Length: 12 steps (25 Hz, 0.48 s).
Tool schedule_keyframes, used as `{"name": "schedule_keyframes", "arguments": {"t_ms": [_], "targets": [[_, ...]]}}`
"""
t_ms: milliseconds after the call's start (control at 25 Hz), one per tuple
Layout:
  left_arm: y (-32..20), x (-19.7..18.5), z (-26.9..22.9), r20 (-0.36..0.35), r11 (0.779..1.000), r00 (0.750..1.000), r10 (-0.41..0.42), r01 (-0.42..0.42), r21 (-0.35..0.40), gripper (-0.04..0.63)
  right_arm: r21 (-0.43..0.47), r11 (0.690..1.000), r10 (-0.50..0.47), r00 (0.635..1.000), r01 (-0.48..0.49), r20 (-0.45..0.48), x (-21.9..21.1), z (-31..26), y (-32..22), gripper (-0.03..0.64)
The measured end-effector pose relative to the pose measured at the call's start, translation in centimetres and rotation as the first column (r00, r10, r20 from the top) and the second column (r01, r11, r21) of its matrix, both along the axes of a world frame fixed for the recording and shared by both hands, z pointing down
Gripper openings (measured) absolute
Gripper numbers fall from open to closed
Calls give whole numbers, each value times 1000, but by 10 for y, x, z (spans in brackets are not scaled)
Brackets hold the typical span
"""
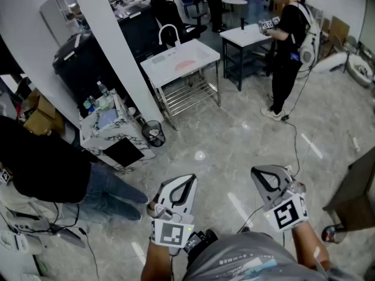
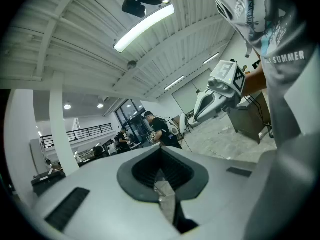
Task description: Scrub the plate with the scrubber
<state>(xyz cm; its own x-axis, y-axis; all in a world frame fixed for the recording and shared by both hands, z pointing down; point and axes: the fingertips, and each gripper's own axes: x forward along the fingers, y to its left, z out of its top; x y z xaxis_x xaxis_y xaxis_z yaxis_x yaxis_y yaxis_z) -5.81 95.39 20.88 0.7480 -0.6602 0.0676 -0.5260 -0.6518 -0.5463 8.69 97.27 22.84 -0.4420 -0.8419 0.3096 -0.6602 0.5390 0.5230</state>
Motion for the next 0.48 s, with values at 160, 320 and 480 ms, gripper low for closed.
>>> {"name": "schedule_keyframes", "arguments": {"t_ms": [160, 320, 480], "targets": [[-2, -2, 4, 1, 1000, 1000, -1, 1, 1, 2, -2, 1000, 4, 1000, -4, 0, -1, 5, -1, 31], [-2, -1, 3, 3, 1000, 1000, 4, -4, 4, 2, -3, 1000, 5, 1000, -5, 2, -2, 5, 0, 31], [-4, -5, 2, -7, 1000, 1000, 8, -8, -1, 2, -7, 1000, 8, 1000, -7, 3, -6, 4, -2, 31]]}}
